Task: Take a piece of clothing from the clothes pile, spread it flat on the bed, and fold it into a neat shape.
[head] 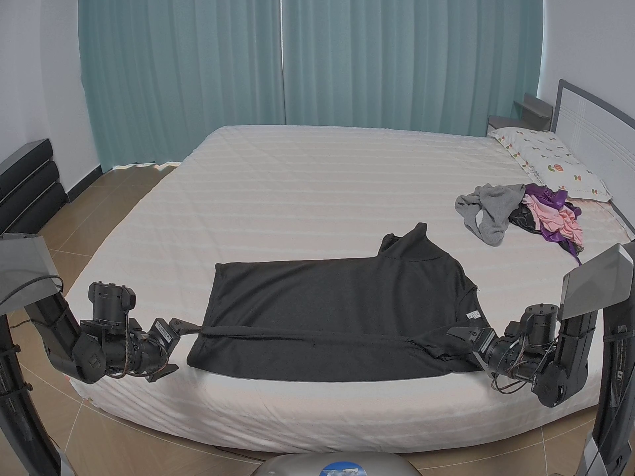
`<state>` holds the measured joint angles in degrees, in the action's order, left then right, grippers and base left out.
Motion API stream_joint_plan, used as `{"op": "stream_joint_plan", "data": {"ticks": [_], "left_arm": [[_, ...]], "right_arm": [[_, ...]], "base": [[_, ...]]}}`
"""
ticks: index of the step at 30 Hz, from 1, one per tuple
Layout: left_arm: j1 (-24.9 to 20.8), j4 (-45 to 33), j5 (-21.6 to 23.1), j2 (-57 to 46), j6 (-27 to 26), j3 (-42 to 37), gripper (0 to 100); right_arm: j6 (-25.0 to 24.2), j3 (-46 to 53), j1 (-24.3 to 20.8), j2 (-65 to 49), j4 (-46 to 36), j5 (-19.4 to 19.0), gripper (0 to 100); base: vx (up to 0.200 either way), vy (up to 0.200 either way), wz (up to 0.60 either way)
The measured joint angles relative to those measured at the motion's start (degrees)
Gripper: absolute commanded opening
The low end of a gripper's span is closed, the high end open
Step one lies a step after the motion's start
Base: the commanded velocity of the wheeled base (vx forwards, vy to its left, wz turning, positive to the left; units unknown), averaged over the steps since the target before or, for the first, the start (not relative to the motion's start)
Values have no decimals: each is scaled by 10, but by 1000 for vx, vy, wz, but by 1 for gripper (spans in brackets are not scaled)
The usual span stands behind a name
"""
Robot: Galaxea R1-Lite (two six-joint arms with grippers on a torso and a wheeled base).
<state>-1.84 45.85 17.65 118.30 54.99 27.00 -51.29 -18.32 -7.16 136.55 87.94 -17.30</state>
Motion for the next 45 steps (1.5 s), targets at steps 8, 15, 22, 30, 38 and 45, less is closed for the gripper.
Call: {"op": "stream_joint_plan", "data": {"ticks": [8,15,22,30,38,45], "left_arm": [[0,0,0,1,-1,0,100],[0,0,0,1,-1,0,100],[0,0,-1,1,-2,1,100],[0,0,-1,2,-3,1,100],[0,0,-1,2,-3,1,100],[0,0,-1,2,-2,1,100]], "right_arm": [[0,-8,0,5,-11,2,100],[-1,3,0,-14,-42,3,100],[-1,-8,0,-20,-79,24,100],[-2,-39,2,-20,-113,33,100],[-3,-46,0,-20,-113,42,0],[-3,-45,0,-20,-113,42,0]], "base": [[0,0,0],[0,0,0],[0,0,0],[0,0,0],[0,0,0],[0,0,0]]}}
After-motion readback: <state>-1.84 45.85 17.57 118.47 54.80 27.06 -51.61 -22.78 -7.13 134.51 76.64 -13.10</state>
